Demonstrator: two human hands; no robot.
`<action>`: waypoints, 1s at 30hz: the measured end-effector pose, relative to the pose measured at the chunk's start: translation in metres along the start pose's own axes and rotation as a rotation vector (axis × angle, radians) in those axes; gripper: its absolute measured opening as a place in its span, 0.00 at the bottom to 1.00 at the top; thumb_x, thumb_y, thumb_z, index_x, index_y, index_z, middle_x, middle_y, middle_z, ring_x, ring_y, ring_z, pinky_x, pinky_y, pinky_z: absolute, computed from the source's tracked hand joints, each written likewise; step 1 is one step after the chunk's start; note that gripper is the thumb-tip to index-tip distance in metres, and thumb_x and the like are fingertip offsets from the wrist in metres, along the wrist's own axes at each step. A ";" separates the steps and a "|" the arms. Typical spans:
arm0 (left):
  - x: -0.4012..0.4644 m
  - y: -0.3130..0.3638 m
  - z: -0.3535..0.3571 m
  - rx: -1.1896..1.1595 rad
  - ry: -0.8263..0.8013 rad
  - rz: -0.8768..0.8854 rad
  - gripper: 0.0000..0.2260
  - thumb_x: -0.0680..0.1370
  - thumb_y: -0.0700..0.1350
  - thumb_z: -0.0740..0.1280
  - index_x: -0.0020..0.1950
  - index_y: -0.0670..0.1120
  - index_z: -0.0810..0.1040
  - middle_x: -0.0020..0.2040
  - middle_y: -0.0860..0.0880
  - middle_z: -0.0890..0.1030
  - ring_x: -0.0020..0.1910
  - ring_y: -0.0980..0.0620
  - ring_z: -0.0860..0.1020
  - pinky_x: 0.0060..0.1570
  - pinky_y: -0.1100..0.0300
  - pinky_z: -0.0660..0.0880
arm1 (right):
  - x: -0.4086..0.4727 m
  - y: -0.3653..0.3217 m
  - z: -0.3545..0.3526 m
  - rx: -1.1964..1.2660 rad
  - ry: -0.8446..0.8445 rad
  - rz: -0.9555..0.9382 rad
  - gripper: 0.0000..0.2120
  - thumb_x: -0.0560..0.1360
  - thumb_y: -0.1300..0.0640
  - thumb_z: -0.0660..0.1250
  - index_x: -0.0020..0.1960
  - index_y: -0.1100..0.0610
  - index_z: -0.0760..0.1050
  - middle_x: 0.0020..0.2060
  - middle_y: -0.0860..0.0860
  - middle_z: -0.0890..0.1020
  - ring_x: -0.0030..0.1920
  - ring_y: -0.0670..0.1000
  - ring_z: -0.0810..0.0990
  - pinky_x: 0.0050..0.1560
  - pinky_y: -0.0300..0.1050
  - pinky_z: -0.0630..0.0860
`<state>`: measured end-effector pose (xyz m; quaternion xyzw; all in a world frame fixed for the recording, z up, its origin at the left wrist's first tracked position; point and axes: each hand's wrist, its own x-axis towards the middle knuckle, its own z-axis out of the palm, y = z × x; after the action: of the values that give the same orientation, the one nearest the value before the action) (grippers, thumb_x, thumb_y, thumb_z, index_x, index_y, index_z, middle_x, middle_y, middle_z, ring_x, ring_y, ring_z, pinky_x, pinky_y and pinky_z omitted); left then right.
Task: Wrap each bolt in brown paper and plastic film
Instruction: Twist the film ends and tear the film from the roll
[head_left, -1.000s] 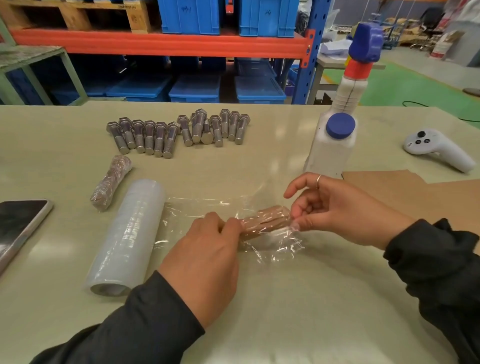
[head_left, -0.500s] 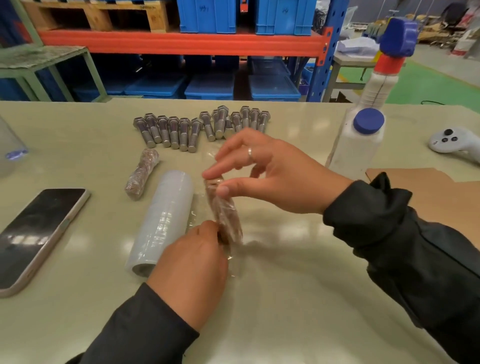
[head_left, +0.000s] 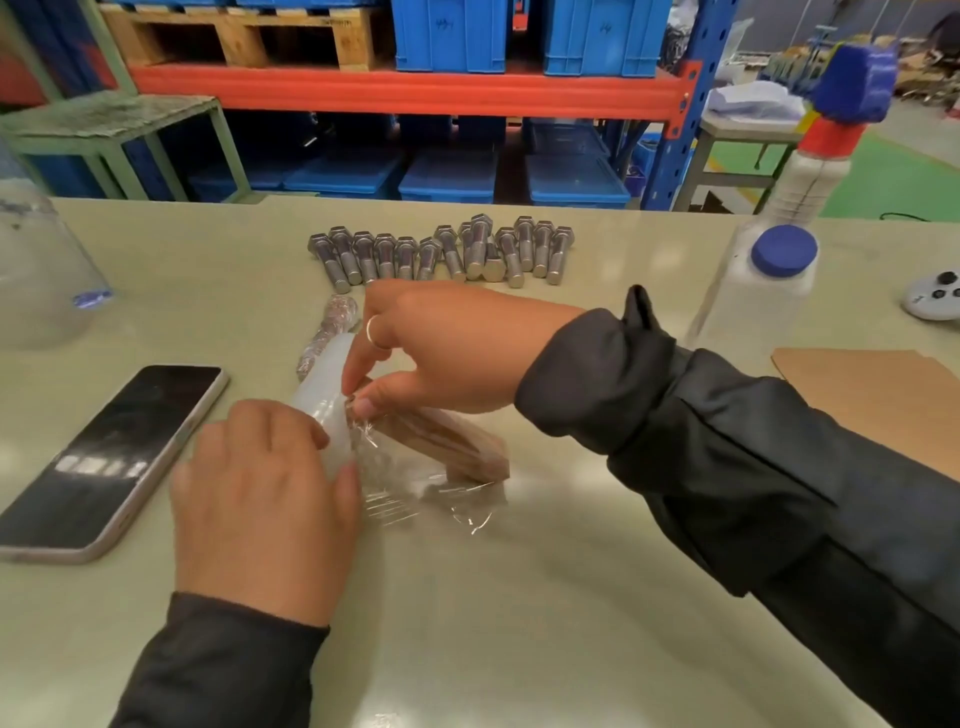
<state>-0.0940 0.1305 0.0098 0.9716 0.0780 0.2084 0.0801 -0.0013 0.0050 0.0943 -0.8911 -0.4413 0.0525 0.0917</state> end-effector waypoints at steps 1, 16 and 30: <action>0.003 -0.004 0.001 -0.016 0.020 -0.042 0.17 0.62 0.38 0.77 0.44 0.33 0.76 0.41 0.34 0.74 0.41 0.33 0.73 0.37 0.44 0.70 | 0.002 -0.002 0.001 -0.007 -0.007 0.001 0.13 0.75 0.45 0.65 0.58 0.46 0.78 0.49 0.45 0.66 0.50 0.44 0.69 0.44 0.37 0.61; 0.006 -0.017 0.007 -0.008 -0.131 -0.074 0.24 0.75 0.46 0.64 0.71 0.48 0.67 0.60 0.36 0.73 0.56 0.35 0.71 0.51 0.45 0.69 | 0.016 -0.011 0.018 0.033 -0.054 0.053 0.12 0.76 0.48 0.65 0.57 0.50 0.78 0.43 0.45 0.68 0.48 0.47 0.73 0.38 0.36 0.65; 0.026 -0.058 0.001 -0.750 -0.265 -0.288 0.27 0.64 0.66 0.70 0.61 0.60 0.72 0.47 0.50 0.79 0.42 0.51 0.79 0.36 0.55 0.76 | 0.006 -0.008 0.020 0.024 -0.040 -0.025 0.12 0.78 0.48 0.60 0.59 0.52 0.75 0.58 0.47 0.75 0.61 0.50 0.69 0.60 0.45 0.68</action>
<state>-0.0765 0.1922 0.0079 0.8728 0.1207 0.0822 0.4657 -0.0071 0.0169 0.0766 -0.8831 -0.4536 0.0743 0.0941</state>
